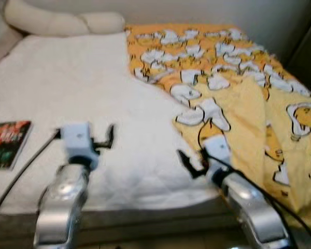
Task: Clean up the room
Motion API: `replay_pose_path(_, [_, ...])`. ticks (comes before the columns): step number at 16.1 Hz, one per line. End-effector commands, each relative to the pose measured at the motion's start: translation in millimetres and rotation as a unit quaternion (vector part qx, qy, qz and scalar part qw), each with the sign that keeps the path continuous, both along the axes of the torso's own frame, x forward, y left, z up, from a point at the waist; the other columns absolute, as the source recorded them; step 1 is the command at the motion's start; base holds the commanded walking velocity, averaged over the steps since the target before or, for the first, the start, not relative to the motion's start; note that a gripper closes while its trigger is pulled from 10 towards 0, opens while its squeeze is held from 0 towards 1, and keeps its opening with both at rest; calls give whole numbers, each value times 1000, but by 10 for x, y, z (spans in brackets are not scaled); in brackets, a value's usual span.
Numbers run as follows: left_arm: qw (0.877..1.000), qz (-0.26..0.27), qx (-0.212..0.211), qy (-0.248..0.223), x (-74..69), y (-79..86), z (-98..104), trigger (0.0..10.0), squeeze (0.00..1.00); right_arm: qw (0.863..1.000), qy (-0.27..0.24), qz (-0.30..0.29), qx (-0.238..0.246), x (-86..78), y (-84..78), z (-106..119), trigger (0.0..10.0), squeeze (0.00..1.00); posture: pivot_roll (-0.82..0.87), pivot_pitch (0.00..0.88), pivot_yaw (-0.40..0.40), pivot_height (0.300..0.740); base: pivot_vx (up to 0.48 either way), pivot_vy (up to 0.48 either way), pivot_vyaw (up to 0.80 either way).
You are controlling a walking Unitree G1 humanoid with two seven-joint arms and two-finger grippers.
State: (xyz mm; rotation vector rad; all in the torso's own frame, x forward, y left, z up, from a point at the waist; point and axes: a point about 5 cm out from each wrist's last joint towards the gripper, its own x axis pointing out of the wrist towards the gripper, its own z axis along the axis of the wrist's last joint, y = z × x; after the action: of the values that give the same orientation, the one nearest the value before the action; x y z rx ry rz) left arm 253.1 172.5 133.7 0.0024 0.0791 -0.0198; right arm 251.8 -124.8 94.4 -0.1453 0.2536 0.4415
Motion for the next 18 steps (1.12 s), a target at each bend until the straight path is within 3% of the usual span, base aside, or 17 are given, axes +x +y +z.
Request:
replay_pose_path(1, [1000, -25, -2, -9, 7, -128, 40, 10000, 847, 1000, -5, -15, -11, 8, -121, 5, 10000, 0, -41, 0, -14, 740, 386, 0, 0])
replay_pose_path(10, [999, -40, -5, -7, -27, -133, 30, 10000, 835, 999, -5, -34, -8, 1, -151, -2, 10000, 0, -40, 7, -4, 740, 367, 0, 0])
replay_pose_path(11, [999, -45, -3, -3, -40, -137, 26, 10000, 800, 999, -2, -38, -5, -1, -157, -4, 10000, 0, -38, 14, -4, 740, 0, 0, 0])
replay_pose_path(12, [999, -48, 7, 1, -61, -129, 12, 10000, 631, 999, -1, -41, -6, -2, -170, -14, 10000, 0, -35, 21, -3, 740, 0, 0, 0])
replay_pose_path(15, [998, -59, 7, 1, -79, -120, 21, 10000, 514, 999, 4, -44, -4, -22, -170, -24, 10000, 0, -36, 30, 3, 740, 0, 0, 0])
replay_pose_path(16, [998, -64, 7, 3, -80, -117, 24, 10000, 435, 999, 9, -47, -5, -17, -178, -36, 10000, 0, -36, 35, 8, 740, 0, 0, 0])
replay_pose_path(17, [998, -68, 8, 5, -81, -115, 22, 10000, 255, 999, 11, -51, -6, -4, -187, -43, 10000, 0, -37, 37, 11, 740, 0, 0, 0])
replay_pose_path(18, [997, -73, 12, 8, -81, -111, 21, 10000, 184, 998, 17, -55, -5, 24, -200, -54, 10000, 0, -37, 39, 15, 740, 0, 0, 0])
